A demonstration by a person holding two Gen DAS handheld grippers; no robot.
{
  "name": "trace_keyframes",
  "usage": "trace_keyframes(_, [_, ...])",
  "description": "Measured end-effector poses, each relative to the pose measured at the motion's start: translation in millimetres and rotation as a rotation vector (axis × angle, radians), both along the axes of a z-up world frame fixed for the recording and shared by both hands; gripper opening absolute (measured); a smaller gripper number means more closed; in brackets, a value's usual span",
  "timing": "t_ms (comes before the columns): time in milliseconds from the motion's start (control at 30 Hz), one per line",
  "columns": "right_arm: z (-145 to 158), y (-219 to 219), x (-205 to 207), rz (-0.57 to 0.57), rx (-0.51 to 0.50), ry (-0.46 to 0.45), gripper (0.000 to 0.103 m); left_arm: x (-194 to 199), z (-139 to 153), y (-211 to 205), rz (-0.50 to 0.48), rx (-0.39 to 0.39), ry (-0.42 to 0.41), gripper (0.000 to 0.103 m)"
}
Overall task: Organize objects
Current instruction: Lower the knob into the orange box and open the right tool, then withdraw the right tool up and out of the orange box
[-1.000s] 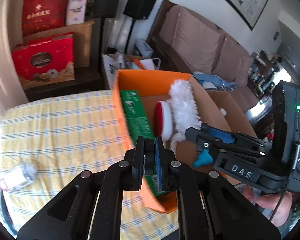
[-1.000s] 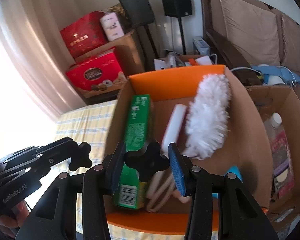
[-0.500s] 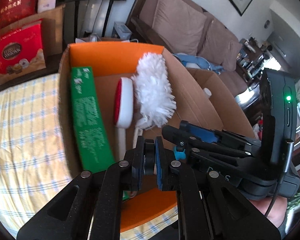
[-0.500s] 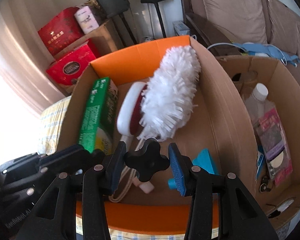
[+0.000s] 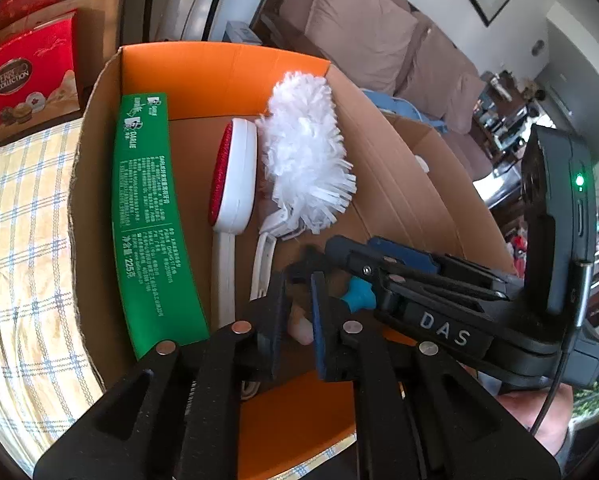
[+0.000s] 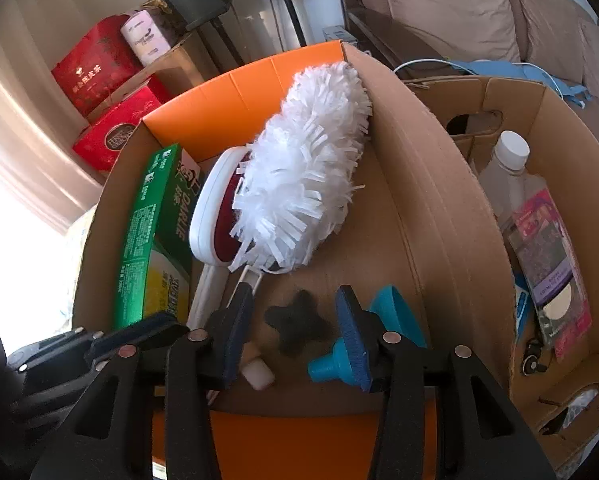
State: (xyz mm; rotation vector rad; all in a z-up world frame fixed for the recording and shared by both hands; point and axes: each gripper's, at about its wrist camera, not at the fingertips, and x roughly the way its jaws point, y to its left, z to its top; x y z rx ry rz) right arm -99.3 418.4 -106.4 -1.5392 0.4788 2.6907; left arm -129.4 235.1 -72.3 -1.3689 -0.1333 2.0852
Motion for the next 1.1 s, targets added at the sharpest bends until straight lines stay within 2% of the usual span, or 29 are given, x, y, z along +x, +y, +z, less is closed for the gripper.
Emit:
trace_keyframes(100, [4.1, 0.7, 3.4, -0.001, 0.001, 0.011, 0.047, 2.5, 5.0, -3.4, 0.004, 0.004, 0.006, 0.023])
trace_keyframes(133, [5.1, 1.5, 4.0, -0.003, -0.003, 0.016, 0.047, 4.3, 8.1, -5.1, 0.006, 0.003, 0.016, 0.030])
trace_keyframes(267, [15.9, 1.9, 9.6, -0.004, 0.009, 0.048, 0.052, 10.9, 26.7, -17.3, 0.039, -0.005, 0.079, 0.072])
trace_keyframes(300, [18.5, 1.4, 11.0, -0.006, 0.015, 0.058, 0.056, 11.3, 31.7, -21.6, 0.052, -0.003, 0.096, 0.078])
trace_keyframes(467, [29.1, -5.3, 14.5, -0.005, 0.053, 0.087, 0.063, 12.1, 47.9, -39.3, 0.089, -0.025, 0.147, 0.086])
trace_keyframes(633, [38.4, -9.2, 15.1, -0.006, 0.049, 0.109, 0.082, 10.7, 56.1, -52.4, 0.122, -0.045, 0.181, 0.093])
trace_keyframes(767, [45.1, -19.0, 15.8, 0.017, 0.075, 0.117, 0.091, 11.9, 60.2, -63.1, 0.142, -0.059, 0.202, 0.096])
trace_keyframes(867, [49.6, -28.5, 17.8, 0.036, 0.092, 0.134, 0.102, 13.2, 62.6, -70.6, 0.153, -0.079, 0.222, 0.102])
trace_keyframes(1100, [59.7, -49.1, 20.5, 0.070, 0.126, 0.166, 0.103, 19.0, 68.0, -93.3, 0.195, -0.119, 0.268, 0.103])
